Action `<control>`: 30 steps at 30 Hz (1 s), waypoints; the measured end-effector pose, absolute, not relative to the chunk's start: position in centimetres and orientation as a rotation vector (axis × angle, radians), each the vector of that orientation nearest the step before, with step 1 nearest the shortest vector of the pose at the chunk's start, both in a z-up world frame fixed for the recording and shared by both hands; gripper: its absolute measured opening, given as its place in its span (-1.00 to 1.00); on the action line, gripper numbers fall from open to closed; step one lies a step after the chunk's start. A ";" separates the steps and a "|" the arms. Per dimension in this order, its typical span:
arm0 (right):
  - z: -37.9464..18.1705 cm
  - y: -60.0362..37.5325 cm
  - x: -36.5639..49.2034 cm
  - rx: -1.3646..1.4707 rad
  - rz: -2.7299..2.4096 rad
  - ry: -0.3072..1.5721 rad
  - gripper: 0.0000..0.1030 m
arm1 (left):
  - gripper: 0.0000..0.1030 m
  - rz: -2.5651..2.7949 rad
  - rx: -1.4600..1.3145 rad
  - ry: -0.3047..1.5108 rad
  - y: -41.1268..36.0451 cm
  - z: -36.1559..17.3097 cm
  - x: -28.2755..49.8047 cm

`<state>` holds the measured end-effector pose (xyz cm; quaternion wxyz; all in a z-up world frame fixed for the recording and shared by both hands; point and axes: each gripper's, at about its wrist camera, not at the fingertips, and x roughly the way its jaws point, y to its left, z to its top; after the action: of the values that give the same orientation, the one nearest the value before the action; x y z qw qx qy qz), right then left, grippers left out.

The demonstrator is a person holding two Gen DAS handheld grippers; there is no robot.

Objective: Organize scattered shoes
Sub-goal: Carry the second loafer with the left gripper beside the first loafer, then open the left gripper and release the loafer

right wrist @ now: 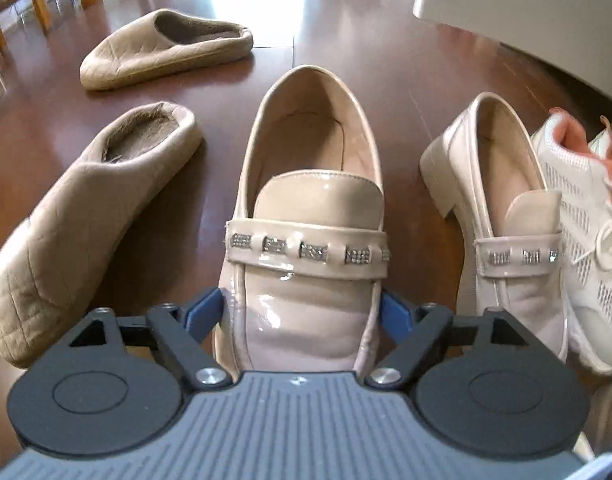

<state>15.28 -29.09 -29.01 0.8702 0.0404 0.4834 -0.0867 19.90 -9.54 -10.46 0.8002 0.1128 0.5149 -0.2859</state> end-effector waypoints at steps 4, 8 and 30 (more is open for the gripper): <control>-28.9 -30.9 14.8 0.078 -0.192 1.000 0.44 | 0.12 -0.610 0.249 1.142 -9.6 -11.3 19.9; -28.9 -33.1 14.3 0.082 -0.186 0.996 0.44 | 0.12 -0.632 0.283 1.141 -10.2 -11.7 19.4; -28.3 -33.4 13.0 -0.058 -0.130 0.992 0.69 | 0.12 -0.638 0.332 1.173 -11.0 -12.7 18.6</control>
<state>13.03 -33.44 -28.29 0.8770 -0.0278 0.4755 -0.0624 18.61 -11.04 -12.65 0.7725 0.1530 0.5414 -0.2945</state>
